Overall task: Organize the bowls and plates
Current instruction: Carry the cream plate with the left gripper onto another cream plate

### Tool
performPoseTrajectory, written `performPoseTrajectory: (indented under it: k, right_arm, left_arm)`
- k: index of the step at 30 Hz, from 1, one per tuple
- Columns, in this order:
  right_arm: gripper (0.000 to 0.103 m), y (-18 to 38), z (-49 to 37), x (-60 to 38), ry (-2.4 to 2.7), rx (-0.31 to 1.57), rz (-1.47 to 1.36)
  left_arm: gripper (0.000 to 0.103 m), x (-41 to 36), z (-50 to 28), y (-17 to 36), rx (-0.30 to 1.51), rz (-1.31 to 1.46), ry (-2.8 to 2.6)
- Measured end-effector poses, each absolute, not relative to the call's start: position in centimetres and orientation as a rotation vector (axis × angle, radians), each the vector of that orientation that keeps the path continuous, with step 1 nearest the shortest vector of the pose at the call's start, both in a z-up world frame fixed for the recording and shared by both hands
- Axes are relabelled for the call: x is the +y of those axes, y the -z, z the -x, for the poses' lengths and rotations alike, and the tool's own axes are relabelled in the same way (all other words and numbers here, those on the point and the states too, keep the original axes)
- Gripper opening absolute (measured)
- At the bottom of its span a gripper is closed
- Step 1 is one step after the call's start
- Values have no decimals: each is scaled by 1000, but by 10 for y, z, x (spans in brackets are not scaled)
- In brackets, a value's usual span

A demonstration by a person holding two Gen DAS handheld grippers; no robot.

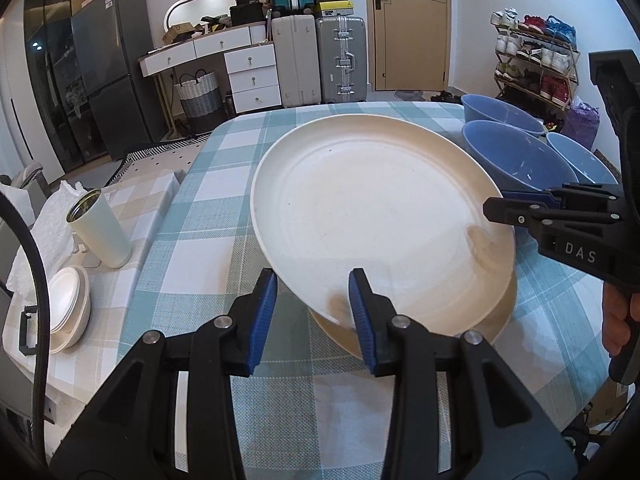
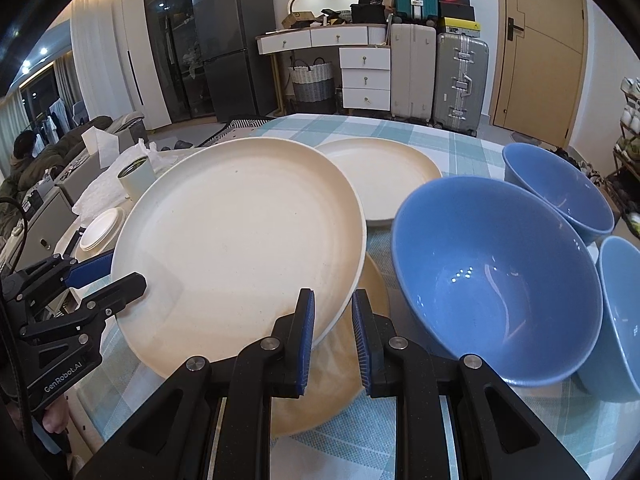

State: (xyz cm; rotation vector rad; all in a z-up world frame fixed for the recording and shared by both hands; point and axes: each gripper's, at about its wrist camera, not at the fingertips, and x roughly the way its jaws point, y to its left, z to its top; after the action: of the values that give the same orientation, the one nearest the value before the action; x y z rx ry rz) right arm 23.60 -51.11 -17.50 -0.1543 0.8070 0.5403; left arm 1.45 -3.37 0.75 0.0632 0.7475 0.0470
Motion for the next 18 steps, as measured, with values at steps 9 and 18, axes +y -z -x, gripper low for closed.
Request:
performPoseTrajectory:
  k: [9, 18]
  right_arm:
    - [19, 183, -228, -515, -513, 822, 174]
    - [19, 190, -223, -518, -495, 837, 195]
  left_arm:
    - [33, -36, -15, 5, 770, -72, -23]
    - [33, -32, -22, 12, 790, -97, -17]
